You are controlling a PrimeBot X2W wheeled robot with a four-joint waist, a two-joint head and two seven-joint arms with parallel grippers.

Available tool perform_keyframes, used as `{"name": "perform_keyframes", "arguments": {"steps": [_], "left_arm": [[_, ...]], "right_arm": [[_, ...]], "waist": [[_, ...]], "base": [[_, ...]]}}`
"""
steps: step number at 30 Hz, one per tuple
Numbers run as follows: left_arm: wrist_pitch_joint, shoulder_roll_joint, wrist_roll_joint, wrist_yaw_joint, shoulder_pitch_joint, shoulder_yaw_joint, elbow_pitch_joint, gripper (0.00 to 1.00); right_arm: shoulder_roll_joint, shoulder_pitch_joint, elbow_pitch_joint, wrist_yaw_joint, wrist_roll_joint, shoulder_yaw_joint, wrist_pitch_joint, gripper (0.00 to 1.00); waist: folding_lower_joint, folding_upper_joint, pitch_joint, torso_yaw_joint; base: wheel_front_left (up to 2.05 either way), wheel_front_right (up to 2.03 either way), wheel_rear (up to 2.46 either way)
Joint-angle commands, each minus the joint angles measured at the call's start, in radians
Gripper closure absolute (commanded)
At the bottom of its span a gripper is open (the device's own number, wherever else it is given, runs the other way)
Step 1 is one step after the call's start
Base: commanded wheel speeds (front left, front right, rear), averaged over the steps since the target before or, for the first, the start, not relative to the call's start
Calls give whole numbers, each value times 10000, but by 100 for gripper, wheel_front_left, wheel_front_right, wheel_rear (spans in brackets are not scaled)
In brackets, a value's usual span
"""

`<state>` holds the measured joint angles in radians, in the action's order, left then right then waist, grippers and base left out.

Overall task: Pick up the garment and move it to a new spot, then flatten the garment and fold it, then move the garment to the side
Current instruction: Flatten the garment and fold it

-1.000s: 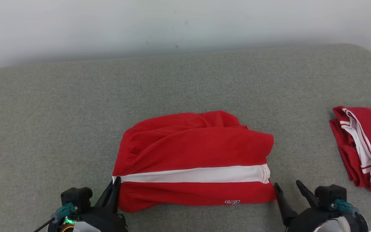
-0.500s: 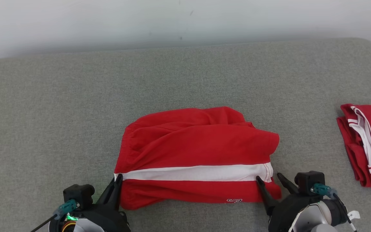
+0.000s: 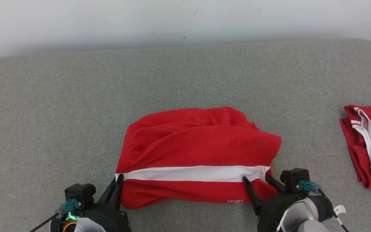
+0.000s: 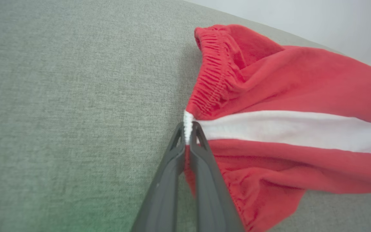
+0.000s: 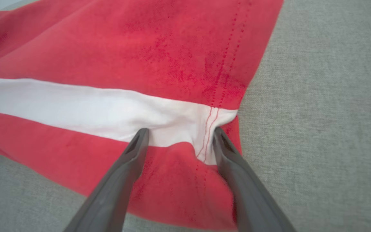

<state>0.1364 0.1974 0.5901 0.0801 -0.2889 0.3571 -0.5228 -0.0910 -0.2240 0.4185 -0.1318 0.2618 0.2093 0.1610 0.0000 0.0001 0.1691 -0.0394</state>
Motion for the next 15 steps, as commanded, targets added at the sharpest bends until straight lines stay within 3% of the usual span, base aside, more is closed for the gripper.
{"name": "perform_keyframes", "arguments": {"steps": [1, 13, 14, 15], "left_arm": [[52, 32, 20, 24, -65, 17, -33, 100], [-15, 100, 90, 43, 29, 145, -41, 100], [-22, 110, 88, 42, 35, 157, -25, 100], [-34, 123, 91, 35, 44, 167, -9, 100]], "right_arm": [[-4, -76, -22, 28, 83, 110, -116, 0], [-128, -285, 315, 28, 241, 200, -47, 0], [-126, -319, 351, 28, 237, 171, -50, 5], [-113, -352, 374, 28, 248, 142, -72, 36]], "waist": [[0, -1, -26, 2], [0, -1, -176, 8], [0, -1, -180, 23], [0, -1, -188, 39]], "base": [[0, 0, 0], [0, 0, 0], [0, 0, 0], [0, 0, 0]]}}
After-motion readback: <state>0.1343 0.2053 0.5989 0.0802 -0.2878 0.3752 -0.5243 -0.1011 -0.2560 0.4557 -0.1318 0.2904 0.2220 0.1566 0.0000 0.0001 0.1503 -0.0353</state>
